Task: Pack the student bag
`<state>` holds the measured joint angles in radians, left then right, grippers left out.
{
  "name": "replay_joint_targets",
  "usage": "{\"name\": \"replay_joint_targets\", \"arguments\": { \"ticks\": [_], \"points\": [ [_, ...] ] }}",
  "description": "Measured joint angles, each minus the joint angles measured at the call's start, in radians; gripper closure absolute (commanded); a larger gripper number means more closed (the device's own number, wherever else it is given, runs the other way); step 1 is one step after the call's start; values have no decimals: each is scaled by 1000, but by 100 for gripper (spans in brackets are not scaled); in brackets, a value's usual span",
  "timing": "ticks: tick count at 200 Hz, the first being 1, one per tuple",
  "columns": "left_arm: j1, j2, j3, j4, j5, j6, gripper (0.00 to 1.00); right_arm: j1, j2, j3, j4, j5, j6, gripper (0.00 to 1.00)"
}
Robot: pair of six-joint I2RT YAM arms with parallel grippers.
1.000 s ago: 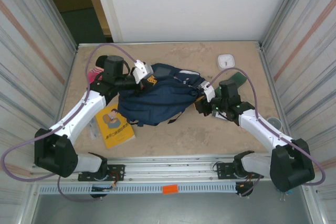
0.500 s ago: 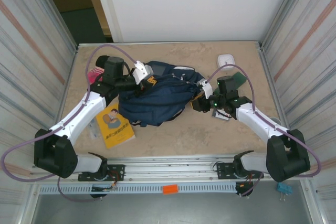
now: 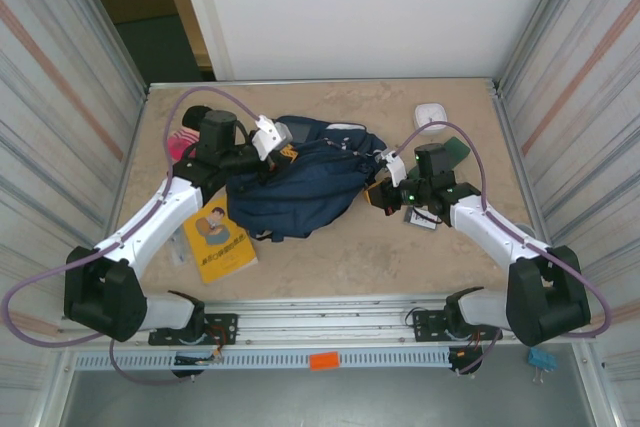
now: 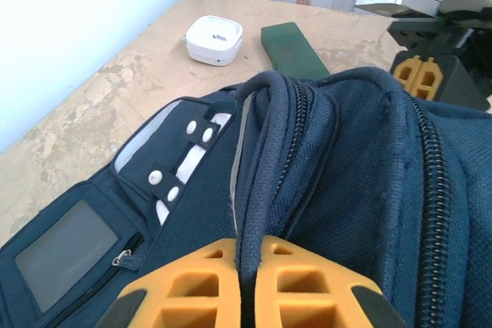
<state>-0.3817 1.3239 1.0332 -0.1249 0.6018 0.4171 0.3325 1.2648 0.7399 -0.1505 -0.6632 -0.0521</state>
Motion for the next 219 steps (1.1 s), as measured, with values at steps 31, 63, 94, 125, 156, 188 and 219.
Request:
{"name": "replay_joint_targets", "arguments": {
  "ticks": [31, 63, 94, 125, 156, 188, 219],
  "points": [
    [-40, 0, 0, 29, -102, -53, 100, 49, -13, 1, -6, 28, 23, 100],
    [-93, 0, 0, 64, -218, -78, 100, 118, -28, 3, -21, 73, 45, 100],
    [-98, 6, 0, 83, -234, -86, 100, 125, -31, 3, -19, 87, 68, 96],
    [-98, 6, -1, 100, -229, -85, 100, 76, -29, -8, 30, 19, 120, 92],
    [-98, 5, -2, 108, -225, -85, 100, 47, -1, -11, 81, -50, 162, 88],
    [-98, -2, -11, 109, -210, -84, 100, 42, 32, -11, 117, -106, 190, 81],
    [-98, -6, -18, 108, -187, -82, 100, 19, 59, -10, 151, -145, 213, 78]
  ]
}}
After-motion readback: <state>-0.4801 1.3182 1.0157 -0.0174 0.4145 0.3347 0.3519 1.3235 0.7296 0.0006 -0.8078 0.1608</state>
